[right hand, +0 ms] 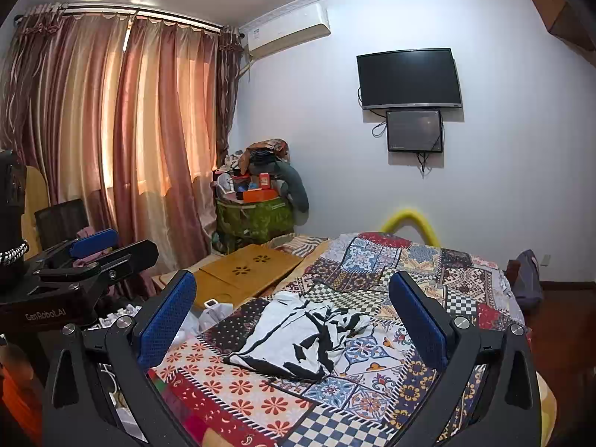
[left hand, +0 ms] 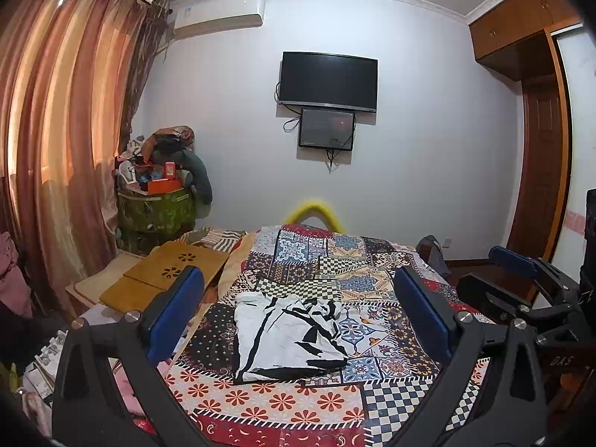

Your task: Fold small clothes

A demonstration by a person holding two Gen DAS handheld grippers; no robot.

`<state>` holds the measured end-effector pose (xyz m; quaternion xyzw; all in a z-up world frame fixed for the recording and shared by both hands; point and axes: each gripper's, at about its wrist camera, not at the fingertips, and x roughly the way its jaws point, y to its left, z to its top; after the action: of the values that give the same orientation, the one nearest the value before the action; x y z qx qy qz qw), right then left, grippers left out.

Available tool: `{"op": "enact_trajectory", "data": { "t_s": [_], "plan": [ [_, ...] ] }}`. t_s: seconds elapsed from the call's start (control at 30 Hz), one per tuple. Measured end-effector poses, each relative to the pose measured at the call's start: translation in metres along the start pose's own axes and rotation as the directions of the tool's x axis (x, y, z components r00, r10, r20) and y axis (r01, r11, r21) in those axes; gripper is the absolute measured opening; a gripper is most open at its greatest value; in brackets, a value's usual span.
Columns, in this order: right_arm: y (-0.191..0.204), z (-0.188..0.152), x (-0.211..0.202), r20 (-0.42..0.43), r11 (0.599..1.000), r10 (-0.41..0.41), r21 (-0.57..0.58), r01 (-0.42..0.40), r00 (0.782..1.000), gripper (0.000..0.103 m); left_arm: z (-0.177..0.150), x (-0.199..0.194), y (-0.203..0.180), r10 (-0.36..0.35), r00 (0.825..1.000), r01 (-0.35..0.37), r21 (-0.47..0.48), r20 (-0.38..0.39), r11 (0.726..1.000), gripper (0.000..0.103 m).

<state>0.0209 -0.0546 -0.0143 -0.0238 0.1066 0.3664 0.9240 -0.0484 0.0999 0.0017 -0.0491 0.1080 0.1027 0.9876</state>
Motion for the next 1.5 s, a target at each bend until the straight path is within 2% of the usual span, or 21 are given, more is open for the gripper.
{"op": "enact_trajectory", "data": {
  "t_s": [1.5],
  "plan": [
    [0.0032, -0.0020, 0.0048, -0.009, 1.000, -0.016, 0.010, 0.016, 1.000, 0.103, -0.0028, 0.0061, -0.0013, -0.045, 0.999, 0.045, 0.014, -0.027, 0.999, 0.103]
  ]
}}
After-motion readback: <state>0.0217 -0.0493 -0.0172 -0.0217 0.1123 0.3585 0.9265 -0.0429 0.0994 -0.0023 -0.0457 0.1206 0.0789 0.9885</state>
